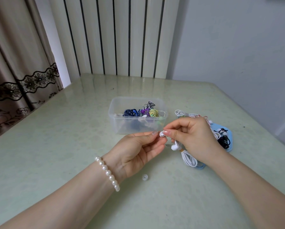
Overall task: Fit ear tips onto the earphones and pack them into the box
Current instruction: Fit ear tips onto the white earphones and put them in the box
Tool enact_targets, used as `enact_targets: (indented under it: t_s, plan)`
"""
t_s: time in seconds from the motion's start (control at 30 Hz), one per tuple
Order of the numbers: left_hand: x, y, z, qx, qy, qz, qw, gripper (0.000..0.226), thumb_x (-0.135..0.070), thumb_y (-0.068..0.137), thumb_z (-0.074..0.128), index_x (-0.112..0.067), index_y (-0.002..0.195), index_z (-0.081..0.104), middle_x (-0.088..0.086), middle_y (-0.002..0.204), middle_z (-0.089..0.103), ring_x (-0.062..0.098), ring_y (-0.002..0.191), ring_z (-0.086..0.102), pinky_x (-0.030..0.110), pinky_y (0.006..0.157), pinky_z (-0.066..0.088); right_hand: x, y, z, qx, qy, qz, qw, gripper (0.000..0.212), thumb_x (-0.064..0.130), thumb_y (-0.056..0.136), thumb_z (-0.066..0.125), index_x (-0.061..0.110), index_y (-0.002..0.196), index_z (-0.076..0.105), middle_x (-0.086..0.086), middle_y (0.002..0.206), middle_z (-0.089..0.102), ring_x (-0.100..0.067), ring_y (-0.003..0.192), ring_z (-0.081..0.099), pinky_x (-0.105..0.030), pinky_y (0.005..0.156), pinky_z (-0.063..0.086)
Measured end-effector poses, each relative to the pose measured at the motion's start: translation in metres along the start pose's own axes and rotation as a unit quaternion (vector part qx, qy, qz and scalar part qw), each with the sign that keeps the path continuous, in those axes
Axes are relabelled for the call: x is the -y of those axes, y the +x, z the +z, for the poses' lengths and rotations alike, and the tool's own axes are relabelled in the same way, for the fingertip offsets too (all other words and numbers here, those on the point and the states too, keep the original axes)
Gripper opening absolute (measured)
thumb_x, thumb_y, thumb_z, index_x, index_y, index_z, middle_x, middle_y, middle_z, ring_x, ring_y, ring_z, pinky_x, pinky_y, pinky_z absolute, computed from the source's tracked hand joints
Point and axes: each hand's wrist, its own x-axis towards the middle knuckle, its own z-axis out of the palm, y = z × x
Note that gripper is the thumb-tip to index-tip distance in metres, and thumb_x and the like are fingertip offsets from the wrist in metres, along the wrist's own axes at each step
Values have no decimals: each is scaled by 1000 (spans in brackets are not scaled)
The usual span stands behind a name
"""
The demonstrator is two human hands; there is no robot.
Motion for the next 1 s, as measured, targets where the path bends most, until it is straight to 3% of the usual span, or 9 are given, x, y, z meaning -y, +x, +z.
enact_targets:
  t_s: [0.27, 0.5, 0.63, 0.7, 0.77, 0.87, 0.93, 1.0]
  plan:
    - [-1, 0, 1, 8, -2, -1, 1000, 15, 2, 85, 50, 7, 91, 63, 15, 77, 69, 18, 65, 70, 28, 64, 58, -3, 0, 2, -8, -12, 14, 1000, 24, -3, 77, 67, 19, 66, 66, 8, 50, 63, -5, 41, 47, -18, 41, 41]
    - [-1, -1, 2, 11, -20, -3, 1000, 17, 3, 87, 48, 10, 94, 62, 16, 81, 69, 17, 66, 70, 29, 68, 57, -6, -1, 8, -53, -37, 4, 998, 32, 1, 76, 70, 28, 59, 64, 9, 43, 56, -6, 40, 46, -19, 39, 42]
    - [-1, -1, 1, 13, -33, -8, 999, 17, 3, 87, 48, 9, 94, 62, 16, 84, 68, 17, 67, 70, 29, 67, 57, -14, -1, 13, -84, -32, -14, 996, 32, 2, 75, 70, 28, 58, 64, 3, 52, 60, -8, 45, 50, -19, 40, 42]
    - [-1, -2, 2, 12, -44, -12, 999, 16, 2, 87, 49, 7, 89, 64, 15, 82, 69, 17, 68, 70, 30, 68, 57, -18, -2, 15, -112, -72, -55, 990, 24, 8, 75, 71, 27, 63, 64, 1, 61, 61, -10, 51, 53, -28, 45, 47]
    - [-1, -2, 4, 12, -51, -15, 999, 19, 1, 88, 49, 4, 83, 67, 14, 80, 69, 17, 67, 70, 31, 68, 56, -21, -3, 18, -135, -126, -99, 978, 6, 15, 74, 68, 16, 68, 67, 6, 65, 58, -13, 60, 54, -38, 51, 52]
    - [-1, -3, 4, 12, -55, -19, 998, 27, -1, 88, 49, 1, 73, 71, 12, 78, 69, 16, 68, 69, 31, 68, 56, -24, -3, 19, -149, -163, -136, 966, 9, 15, 73, 66, 7, 70, 67, 3, 67, 56, -11, 65, 54, -26, 53, 51]
    - [-2, -3, 3, 13, -51, -19, 998, 26, -2, 89, 47, 1, 76, 70, 12, 79, 69, 16, 68, 69, 30, 67, 57, -20, -3, 19, -137, -87, -105, 981, 10, 6, 73, 70, 13, 67, 67, -4, 66, 59, -7, 56, 52, -15, 48, 45]
    - [-3, -3, 3, 13, -41, -15, 999, 23, -4, 90, 47, 1, 82, 68, 11, 81, 69, 15, 69, 69, 29, 66, 57, -15, -1, 16, -122, 45, -34, 991, 19, -3, 73, 70, 14, 66, 66, -3, 58, 63, -6, 48, 51, -15, 47, 43]
